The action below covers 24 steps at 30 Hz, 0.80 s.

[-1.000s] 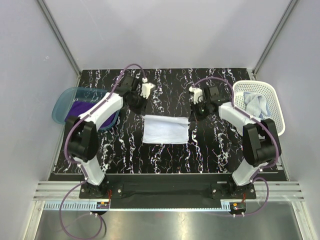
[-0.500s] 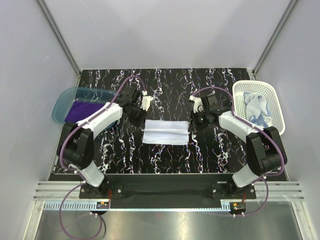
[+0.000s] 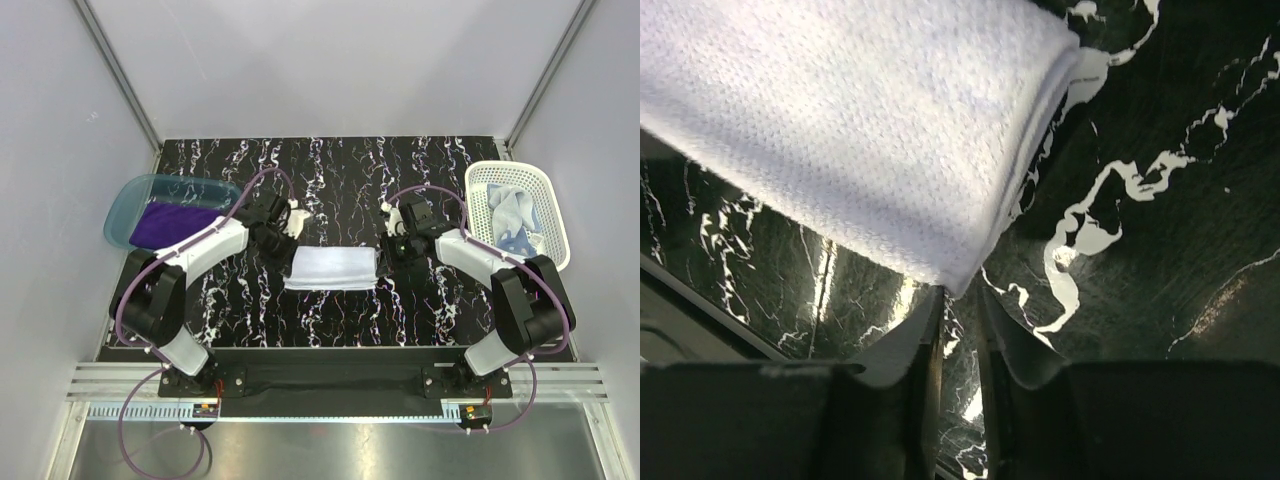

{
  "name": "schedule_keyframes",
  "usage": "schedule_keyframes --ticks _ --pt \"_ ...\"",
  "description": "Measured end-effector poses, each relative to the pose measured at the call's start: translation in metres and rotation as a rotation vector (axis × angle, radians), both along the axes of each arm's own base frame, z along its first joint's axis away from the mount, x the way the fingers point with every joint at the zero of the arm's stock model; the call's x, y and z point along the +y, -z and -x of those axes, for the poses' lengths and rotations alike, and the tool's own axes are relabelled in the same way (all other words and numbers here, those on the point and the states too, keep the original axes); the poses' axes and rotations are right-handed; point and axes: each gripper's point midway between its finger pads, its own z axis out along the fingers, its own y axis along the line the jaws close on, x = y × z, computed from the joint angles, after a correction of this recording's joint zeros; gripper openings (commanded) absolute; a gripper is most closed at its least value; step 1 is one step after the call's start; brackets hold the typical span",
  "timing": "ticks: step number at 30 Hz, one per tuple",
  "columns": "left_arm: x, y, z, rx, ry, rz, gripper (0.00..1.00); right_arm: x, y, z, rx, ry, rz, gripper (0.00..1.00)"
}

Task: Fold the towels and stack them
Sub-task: Fold the towel

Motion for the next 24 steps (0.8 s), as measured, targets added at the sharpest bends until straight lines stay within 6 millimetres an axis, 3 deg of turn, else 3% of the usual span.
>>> schedule_keyframes --ticks 3,6,9,13,17,19,24 --pt "-0.001 0.001 0.004 0.009 -0.005 -0.015 0.29 -0.003 0.003 0.007 0.041 0.018 0.016 0.41" --pt "0.006 0.002 0.003 0.007 -0.034 -0.056 0.36 -0.005 0.002 0.013 0.08 0.029 0.025 0.45" --pt "0.008 -0.004 -0.001 0.0 -0.066 -0.082 0.38 -0.004 -0.008 0.014 0.103 0.047 0.024 0.41" --pt "-0.006 -0.014 -0.01 -0.034 -0.104 -0.047 0.38 0.005 -0.028 0.004 0.092 0.082 -0.019 0.33" --pt "-0.01 -0.005 -0.012 -0.017 -0.16 -0.055 0.36 0.018 -0.034 -0.003 0.092 0.112 -0.089 0.28" --pt "-0.005 0.009 -0.01 0.012 -0.209 -0.092 0.36 0.023 -0.026 -0.004 0.096 0.129 -0.118 0.27" --pt "0.006 0.039 -0.002 0.1 -0.298 -0.18 0.39 0.017 0.021 0.014 0.206 0.172 -0.085 0.25"
